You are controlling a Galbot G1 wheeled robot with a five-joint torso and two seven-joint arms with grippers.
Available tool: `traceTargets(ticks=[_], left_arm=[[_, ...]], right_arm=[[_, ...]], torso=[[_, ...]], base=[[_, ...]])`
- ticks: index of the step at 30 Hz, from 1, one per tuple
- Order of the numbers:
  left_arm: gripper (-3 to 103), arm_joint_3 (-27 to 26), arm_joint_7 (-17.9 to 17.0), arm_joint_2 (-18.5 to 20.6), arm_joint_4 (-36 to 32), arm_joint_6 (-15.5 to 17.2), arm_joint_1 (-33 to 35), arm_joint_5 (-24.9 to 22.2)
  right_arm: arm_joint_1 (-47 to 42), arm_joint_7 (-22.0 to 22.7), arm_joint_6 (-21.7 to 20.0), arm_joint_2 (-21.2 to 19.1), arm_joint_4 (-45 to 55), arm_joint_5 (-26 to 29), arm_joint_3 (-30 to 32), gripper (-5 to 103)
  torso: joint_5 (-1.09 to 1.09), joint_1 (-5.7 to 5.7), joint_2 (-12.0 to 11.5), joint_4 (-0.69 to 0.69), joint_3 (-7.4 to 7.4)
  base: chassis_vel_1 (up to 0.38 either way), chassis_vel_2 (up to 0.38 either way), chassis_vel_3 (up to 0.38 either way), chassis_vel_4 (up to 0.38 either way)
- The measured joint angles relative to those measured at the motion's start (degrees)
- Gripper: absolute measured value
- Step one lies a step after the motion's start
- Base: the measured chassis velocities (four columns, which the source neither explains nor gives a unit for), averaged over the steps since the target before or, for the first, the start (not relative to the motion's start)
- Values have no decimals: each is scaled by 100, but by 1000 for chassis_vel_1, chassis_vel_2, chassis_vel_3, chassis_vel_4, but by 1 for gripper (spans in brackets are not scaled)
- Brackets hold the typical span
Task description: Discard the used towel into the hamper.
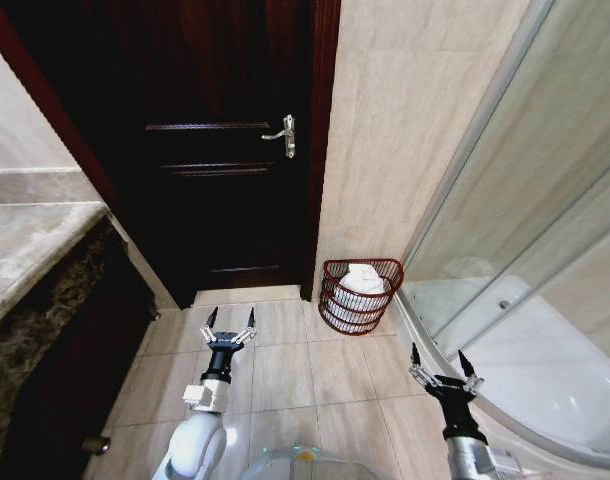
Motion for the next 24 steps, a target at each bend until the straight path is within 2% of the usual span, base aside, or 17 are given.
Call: traceTargets(ticks=[24], left_arm=[[100, -45, -15, 8, -46, -66, 42, 37]], right_arm=[[-83, 75, 186, -9, -48, -69, -44, 100]], torso=[[0, 0, 0, -1, 0]], base=[[71, -72, -69, 69]])
